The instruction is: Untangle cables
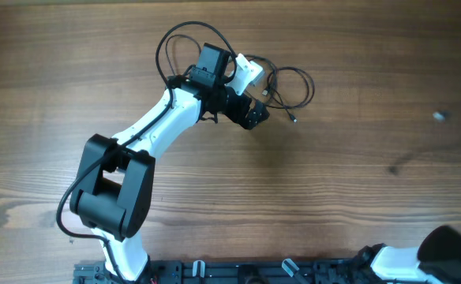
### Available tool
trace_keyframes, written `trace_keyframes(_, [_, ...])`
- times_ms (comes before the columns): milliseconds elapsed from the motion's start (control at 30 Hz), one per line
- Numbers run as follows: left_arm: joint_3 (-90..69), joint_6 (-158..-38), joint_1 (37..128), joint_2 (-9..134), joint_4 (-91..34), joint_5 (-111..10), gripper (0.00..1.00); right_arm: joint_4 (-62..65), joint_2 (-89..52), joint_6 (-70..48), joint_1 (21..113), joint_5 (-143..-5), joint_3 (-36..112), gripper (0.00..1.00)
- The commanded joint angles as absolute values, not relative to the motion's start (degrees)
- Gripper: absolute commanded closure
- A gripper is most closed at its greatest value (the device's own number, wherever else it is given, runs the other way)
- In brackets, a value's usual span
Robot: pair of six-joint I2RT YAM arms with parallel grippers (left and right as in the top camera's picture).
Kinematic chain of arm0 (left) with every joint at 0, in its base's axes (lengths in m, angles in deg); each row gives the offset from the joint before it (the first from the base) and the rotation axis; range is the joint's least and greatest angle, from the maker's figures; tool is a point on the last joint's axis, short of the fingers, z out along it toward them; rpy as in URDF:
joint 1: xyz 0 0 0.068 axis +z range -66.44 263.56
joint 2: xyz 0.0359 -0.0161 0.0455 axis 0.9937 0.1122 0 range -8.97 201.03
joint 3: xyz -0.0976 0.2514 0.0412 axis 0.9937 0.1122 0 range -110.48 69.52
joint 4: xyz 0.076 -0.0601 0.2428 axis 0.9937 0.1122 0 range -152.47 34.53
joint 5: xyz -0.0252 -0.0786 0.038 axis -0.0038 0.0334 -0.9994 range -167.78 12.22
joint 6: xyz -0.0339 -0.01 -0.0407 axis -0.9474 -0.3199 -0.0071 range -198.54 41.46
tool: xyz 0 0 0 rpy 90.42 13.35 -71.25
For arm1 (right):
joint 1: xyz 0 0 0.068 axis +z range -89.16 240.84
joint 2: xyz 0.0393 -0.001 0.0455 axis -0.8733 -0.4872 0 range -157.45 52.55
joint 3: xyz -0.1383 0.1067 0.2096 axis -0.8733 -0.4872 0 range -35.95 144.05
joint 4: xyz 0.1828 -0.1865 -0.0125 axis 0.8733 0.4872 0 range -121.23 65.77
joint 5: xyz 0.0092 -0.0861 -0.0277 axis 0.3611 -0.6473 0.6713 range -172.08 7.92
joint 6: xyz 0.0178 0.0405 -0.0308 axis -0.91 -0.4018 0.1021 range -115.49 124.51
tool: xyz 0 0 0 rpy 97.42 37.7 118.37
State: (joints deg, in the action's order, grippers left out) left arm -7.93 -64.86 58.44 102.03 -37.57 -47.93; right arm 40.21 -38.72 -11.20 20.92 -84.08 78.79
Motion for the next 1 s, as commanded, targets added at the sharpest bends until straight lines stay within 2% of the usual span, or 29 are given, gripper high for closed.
trace_keyframes(0, [-8.5, -68.5, 58.7, 98.9, -37.6, -48.1, 0.0, 40.2, -40.8, -15.6, 13.0, -80.2, 79.0, 0.96])
trace_keyframes(67, [-8.5, -68.8, 58.7, 97.7, -37.7, -48.0, 0.0, 39.5, -40.8, -15.6, 8.9, -75.6, 79.0, 0.96])
trace_keyframes(167, [-8.5, -70.5, 58.7, 96.9, -37.7, -47.5, 0.0, 39.5, -40.8, -17.3, 6.1, -76.6, 79.0, 0.96])
trace_keyframes(400, [-8.5, -70.5, 58.7, 96.8, -37.5, -47.2, 0.0, 39.8, -42.6, -23.5, 6.0, -84.7, 78.8, 0.96])
trace_keyframes(700, [-8.5, -71.5, 58.6, 96.8, -35.7, -47.0, 0.0, 39.5, -65.6, -27.2, 5.8, -84.6, 78.8, 0.96])
trace_keyframes(967, [-8.5, -71.5, 58.6, 96.8, -35.8, -46.7, 0.0, 40.0, -69.5, -27.6, 5.6, -85.5, 78.7, 0.96])
